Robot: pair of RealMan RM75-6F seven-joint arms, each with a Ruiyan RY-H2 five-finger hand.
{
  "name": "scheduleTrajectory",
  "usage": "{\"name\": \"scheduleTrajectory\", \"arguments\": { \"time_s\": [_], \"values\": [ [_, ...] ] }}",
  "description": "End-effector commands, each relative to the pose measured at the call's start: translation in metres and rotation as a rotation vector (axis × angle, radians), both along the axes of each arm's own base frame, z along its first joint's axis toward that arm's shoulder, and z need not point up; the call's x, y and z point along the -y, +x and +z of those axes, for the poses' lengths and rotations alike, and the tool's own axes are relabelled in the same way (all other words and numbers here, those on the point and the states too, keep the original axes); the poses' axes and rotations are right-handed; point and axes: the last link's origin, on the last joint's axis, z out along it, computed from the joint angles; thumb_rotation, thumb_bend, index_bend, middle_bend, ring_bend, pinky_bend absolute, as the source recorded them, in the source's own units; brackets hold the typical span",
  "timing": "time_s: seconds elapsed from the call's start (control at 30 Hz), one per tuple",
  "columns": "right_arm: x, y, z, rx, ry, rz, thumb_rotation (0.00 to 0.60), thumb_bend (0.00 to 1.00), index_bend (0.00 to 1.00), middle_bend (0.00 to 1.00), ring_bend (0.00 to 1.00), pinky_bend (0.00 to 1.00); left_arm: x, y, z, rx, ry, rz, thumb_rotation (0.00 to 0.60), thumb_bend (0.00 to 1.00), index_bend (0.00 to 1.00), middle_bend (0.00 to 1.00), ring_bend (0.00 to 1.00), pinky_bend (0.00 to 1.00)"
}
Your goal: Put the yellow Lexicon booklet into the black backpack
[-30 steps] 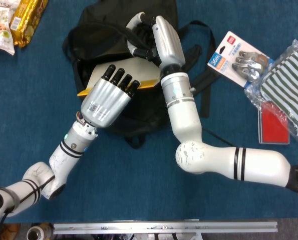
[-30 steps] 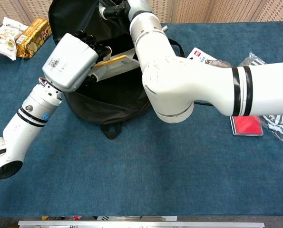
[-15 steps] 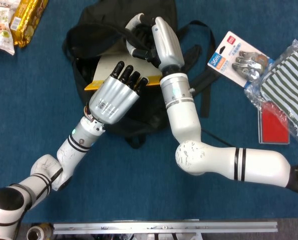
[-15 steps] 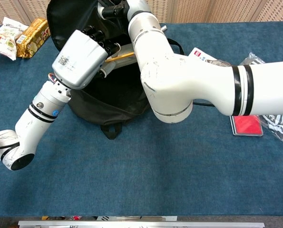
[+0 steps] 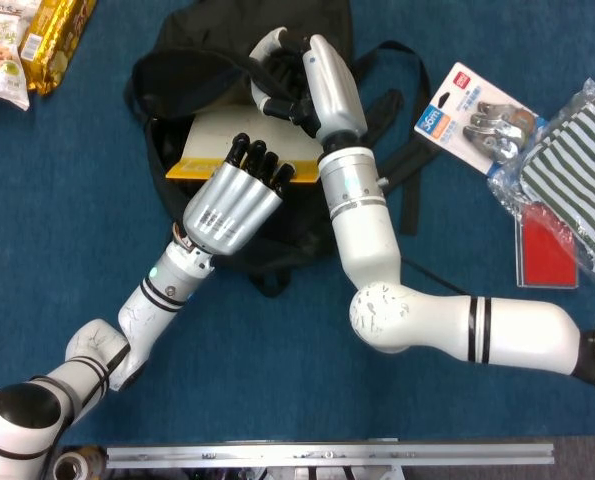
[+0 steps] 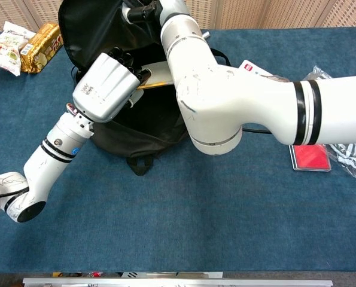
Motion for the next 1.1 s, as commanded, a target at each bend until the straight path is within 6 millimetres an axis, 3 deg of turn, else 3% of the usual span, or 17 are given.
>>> {"name": "scheduleTrajectory", "arguments": {
  "time_s": [0.03,0.67,0.93,1.1],
  "values": [
    [0.0,0.0,0.0,-0.001,-0.001,0.0,0.6,0.73,0.82,0.7,0.7,0.92,0.0,0.0,-0.002,-0.011,-0.002,0.009,0.6,0.35,0.72,0.67,0.5,0.47],
    [-0.002,0.001,0.001,0.009,0.004,-0.002,0.6,0.73,0.82,0.7,0.7,0.92,-0.002,0.007,-0.02,-0.1,0.003,0.084,0.6,0.35,0.72,0.67,0.5,0.47],
    [-0.001,-0.001,0.002,-0.001,0.0,0.001,0.6,0.73,0.82,0.7,0.7,0.92,0.002,0.002,-0.012,-0.053,0.033,0.155,0.6,0.17,0.61,0.64,0.48,0.46],
    [0.0,-0.002,0.002,-0.002,-0.002,0.0,0.6,0.73,0.82,0.7,0.7,0.92,0.013,0.003,-0.006,0.002,0.028,0.177,0.6,0.14,0.54,0.61,0.46,0.44]
  ]
}}
